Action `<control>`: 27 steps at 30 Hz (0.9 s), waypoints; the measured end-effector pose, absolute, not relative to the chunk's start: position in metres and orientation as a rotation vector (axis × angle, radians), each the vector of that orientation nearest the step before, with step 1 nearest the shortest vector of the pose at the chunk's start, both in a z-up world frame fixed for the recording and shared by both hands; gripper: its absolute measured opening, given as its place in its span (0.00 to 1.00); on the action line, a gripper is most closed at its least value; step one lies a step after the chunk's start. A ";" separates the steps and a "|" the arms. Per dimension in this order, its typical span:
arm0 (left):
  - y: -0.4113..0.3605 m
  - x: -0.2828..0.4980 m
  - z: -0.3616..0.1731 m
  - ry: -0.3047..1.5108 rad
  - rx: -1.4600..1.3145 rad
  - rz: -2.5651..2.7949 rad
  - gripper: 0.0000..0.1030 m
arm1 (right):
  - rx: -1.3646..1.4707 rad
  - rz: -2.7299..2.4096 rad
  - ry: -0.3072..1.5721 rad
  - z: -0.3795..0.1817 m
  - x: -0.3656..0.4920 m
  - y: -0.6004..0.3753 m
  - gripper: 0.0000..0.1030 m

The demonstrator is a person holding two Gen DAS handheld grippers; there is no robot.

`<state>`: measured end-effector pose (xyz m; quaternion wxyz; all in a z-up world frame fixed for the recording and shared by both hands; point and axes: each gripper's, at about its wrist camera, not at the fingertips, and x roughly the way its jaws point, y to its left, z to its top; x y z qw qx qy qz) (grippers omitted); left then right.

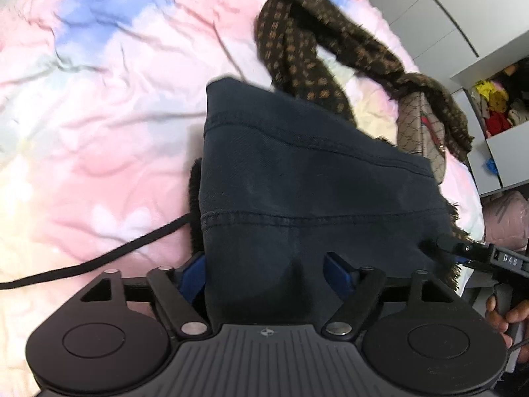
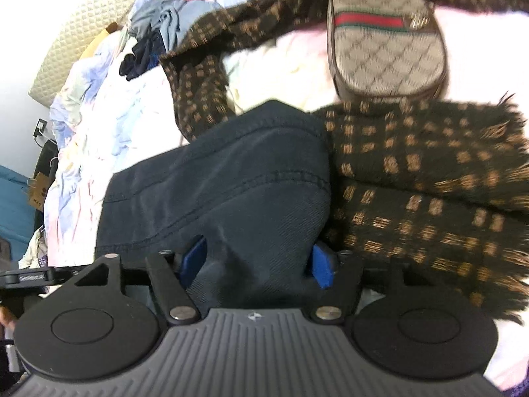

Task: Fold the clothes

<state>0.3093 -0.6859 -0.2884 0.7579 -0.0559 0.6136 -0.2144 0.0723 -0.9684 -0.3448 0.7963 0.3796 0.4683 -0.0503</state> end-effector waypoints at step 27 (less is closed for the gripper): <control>-0.595 0.128 -0.088 1.082 -0.048 -0.560 0.86 | 0.567 -0.381 0.855 -0.152 -0.078 -0.799 0.75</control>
